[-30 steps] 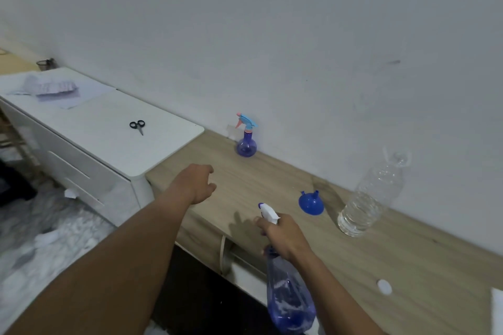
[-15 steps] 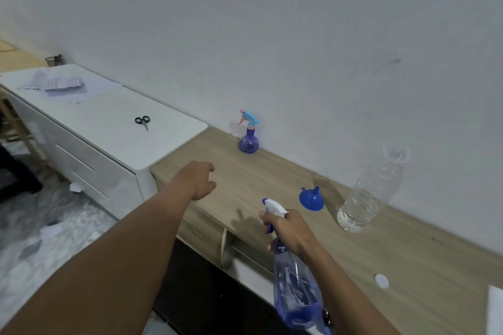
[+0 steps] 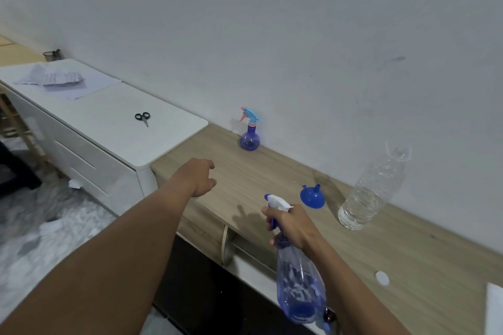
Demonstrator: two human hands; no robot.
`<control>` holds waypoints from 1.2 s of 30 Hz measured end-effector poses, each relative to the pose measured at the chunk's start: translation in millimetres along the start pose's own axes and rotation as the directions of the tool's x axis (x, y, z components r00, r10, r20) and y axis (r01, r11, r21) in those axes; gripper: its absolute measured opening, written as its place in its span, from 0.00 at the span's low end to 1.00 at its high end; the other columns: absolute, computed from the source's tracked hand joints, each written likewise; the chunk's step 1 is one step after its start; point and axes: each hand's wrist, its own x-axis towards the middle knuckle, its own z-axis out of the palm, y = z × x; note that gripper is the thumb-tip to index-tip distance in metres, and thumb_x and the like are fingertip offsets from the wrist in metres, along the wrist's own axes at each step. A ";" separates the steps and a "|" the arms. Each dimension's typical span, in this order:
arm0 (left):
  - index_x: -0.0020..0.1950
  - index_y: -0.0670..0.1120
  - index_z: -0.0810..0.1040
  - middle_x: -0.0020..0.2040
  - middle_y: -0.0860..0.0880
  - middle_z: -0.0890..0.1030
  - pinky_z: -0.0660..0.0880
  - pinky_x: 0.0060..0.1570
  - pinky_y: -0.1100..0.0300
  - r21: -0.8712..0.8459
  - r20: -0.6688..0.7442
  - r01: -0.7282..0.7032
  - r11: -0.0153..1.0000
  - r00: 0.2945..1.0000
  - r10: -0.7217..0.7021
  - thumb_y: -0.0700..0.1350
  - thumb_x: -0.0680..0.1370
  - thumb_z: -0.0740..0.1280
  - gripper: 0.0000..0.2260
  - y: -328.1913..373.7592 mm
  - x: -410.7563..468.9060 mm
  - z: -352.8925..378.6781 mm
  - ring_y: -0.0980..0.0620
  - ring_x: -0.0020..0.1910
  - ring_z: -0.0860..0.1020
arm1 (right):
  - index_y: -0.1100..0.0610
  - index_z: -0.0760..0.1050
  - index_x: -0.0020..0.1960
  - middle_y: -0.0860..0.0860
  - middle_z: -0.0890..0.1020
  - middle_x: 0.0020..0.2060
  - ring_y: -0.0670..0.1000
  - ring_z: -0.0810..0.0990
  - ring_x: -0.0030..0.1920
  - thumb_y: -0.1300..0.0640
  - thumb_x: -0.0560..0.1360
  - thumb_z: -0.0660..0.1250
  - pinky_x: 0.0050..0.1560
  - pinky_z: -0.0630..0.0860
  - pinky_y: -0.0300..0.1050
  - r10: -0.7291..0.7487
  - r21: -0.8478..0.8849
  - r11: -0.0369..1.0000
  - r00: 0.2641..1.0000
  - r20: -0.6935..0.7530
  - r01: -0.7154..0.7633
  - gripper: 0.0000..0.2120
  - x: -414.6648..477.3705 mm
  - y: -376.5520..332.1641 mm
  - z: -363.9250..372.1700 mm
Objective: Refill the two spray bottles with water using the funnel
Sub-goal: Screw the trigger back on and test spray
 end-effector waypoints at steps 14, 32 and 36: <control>0.71 0.48 0.74 0.64 0.47 0.79 0.73 0.60 0.59 -0.168 0.121 -0.109 0.980 0.984 0.131 0.48 0.76 0.71 0.23 21.5 33.0 16.0 0.48 0.60 0.78 | 0.51 0.73 0.47 0.50 0.83 0.44 0.50 0.84 0.42 0.54 0.76 0.67 0.43 0.79 0.50 -0.314 -0.083 0.949 0.894 -0.320 0.303 0.04 65.6 -55.6 -4.4; 0.63 0.64 0.67 0.56 0.60 0.80 0.77 0.56 0.55 -0.319 0.148 -0.260 0.911 0.936 0.319 0.65 0.71 0.64 0.22 68.0 202.3 84.9 0.55 0.53 0.81 | 0.50 0.74 0.53 0.51 0.80 0.46 0.48 0.80 0.39 0.61 0.79 0.67 0.38 0.73 0.34 -0.288 -0.029 0.948 0.812 -0.507 0.318 0.07 252.0 -80.7 -30.0; 0.66 0.48 0.74 0.56 0.49 0.82 0.72 0.51 0.62 -0.336 0.039 -0.301 0.892 0.942 0.333 0.49 0.76 0.72 0.19 78.1 234.1 106.0 0.48 0.55 0.80 | 0.51 0.74 0.53 0.49 0.81 0.45 0.51 0.80 0.41 0.61 0.78 0.67 0.36 0.72 0.30 -0.290 -0.071 0.952 0.799 -0.528 0.298 0.07 287.9 -82.7 -35.0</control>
